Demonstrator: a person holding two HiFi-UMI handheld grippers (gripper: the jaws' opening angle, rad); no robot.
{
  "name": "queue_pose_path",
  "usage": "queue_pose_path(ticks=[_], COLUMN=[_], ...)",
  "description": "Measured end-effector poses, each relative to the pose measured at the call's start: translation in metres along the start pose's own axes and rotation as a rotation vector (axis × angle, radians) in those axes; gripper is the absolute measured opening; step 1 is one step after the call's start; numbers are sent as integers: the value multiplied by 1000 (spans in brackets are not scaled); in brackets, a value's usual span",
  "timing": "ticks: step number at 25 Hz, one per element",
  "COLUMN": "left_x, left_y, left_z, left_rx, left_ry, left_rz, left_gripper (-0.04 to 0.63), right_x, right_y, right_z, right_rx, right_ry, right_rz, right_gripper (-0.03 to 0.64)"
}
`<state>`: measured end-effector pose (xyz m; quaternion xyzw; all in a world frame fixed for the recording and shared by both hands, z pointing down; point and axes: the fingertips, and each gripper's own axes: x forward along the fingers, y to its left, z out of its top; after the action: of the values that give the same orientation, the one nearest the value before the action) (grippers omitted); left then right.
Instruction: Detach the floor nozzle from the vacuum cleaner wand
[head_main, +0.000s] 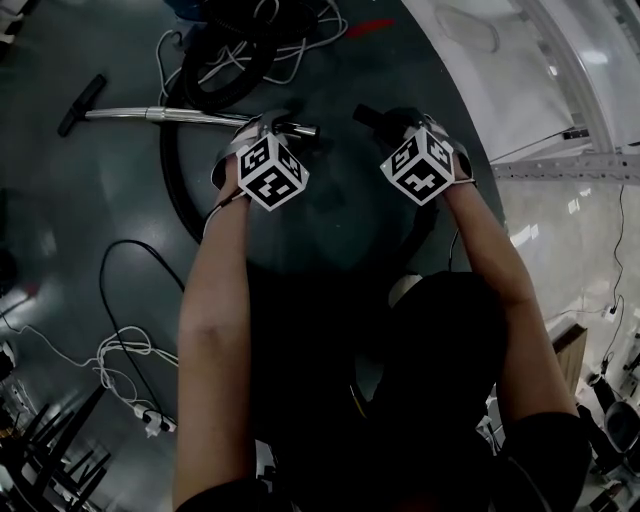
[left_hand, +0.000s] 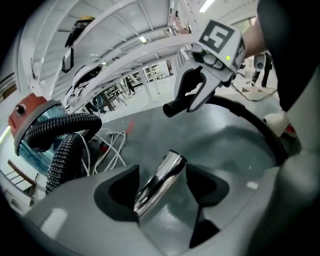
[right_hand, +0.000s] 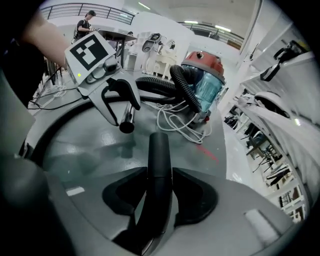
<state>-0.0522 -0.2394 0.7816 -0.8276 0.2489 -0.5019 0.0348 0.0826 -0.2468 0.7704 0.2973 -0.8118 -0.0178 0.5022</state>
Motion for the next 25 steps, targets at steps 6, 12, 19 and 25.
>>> queue_pose_path(ticks=[6, 12, 19, 25], left_x=[-11, -27, -45, -38], left_y=[2, 7, 18, 3], left_z=[5, 2, 9, -4], left_rx=[-64, -145, -310, -369], left_ry=[-68, -119, -219, -217], left_rz=[-22, -19, -27, -35], left_gripper=[342, 180, 32, 12], right_x=[-3, -6, -13, -15], right_y=[-2, 6, 3, 6], right_z=[1, -2, 1, 0], right_rx=[25, 19, 117, 224], right_ry=[-38, -34, -77, -90], right_rz=[-28, -18, -42, -37], right_gripper=[242, 160, 11, -2])
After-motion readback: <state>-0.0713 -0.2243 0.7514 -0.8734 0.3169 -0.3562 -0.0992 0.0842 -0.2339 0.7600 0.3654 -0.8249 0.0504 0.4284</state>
